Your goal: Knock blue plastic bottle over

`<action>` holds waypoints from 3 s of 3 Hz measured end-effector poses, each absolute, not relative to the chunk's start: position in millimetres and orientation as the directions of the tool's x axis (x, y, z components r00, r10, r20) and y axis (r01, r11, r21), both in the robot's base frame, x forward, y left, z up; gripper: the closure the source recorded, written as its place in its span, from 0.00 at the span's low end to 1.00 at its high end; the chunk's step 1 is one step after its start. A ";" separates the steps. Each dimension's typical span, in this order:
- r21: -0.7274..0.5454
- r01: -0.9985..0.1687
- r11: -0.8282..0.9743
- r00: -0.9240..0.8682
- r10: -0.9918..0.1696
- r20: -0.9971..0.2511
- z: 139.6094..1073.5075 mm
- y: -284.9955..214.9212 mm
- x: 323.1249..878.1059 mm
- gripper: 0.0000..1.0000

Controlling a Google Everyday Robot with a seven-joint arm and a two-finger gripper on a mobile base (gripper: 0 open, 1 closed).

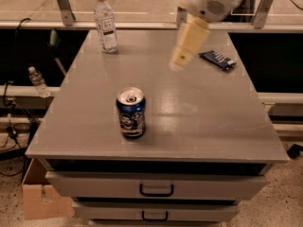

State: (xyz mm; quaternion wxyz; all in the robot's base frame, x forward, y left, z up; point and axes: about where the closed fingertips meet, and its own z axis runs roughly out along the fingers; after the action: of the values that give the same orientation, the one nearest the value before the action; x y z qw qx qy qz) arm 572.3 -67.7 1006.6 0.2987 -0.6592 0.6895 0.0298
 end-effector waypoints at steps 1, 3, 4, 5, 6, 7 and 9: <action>-0.395 -0.911 0.118 0.123 -0.837 -0.533 1033.0 8.5 618.6 0.00; -0.391 -0.908 0.150 0.095 -0.836 -0.541 1027.6 11.6 626.0 0.00; -0.364 -0.903 0.230 0.039 -0.798 -0.601 1004.7 20.8 653.8 0.00; -0.372 -0.879 0.297 0.036 -0.738 -0.674 991.2 42.0 700.5 0.00; -0.374 -0.859 0.350 0.046 -0.675 -0.736 981.5 63.4 742.3 0.00; -0.331 -0.853 0.403 0.027 -0.600 -0.800 969.3 86.0 775.8 0.00; -0.239 -0.822 0.517 -0.060 -0.496 -0.866 945.4 116.1 825.9 0.00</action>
Offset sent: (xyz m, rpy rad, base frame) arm 0.0400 0.0591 0.0182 0.0811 -0.0447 0.0351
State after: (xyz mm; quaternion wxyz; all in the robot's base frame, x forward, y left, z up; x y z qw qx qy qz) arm 825.9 116.1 945.4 0.5046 -0.4640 0.7099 0.1614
